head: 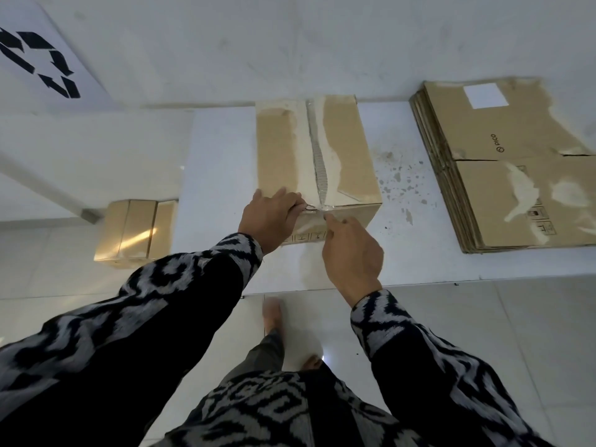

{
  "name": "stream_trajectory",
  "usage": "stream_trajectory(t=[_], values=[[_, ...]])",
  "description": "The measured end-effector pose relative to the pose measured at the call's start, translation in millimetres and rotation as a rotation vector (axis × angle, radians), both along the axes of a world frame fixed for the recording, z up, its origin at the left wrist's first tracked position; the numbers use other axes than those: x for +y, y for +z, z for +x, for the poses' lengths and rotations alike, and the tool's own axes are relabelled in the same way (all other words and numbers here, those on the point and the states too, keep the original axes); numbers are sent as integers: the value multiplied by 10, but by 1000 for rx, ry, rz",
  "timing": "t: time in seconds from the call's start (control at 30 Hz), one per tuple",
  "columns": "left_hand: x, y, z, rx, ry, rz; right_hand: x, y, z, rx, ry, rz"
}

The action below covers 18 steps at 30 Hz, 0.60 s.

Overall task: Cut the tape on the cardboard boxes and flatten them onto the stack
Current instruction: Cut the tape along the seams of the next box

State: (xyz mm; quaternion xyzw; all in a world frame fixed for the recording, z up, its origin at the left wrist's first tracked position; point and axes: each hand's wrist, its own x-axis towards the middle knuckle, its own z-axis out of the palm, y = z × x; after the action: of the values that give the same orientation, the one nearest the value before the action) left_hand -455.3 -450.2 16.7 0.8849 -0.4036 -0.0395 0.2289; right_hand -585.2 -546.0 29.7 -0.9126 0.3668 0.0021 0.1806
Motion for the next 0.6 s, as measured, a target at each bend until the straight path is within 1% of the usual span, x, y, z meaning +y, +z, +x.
stream_trajectory(t=[0.1, 0.23, 0.33, 0.37, 0.43, 0.5, 0.6], values=[[-3, 51, -19, 6, 3, 27, -63, 49, -60, 42, -17, -9], [16, 3, 20, 4, -9, 9, -58, 92, 16, 32, 15, 15], [50, -28, 50, 27, -45, -14, -80, 174, -186, 57, 13, 15], [59, -43, 55, 36, -63, -11, -91, 222, -289, 39, -7, 44], [63, -66, 60, 62, -76, -4, -127, 315, -394, -50, -61, 189], [51, -85, 78, 102, -43, -17, -197, 340, -276, -150, -103, 319], [31, -93, 97, 151, 7, -59, -329, 326, 6, -192, -111, 363]])
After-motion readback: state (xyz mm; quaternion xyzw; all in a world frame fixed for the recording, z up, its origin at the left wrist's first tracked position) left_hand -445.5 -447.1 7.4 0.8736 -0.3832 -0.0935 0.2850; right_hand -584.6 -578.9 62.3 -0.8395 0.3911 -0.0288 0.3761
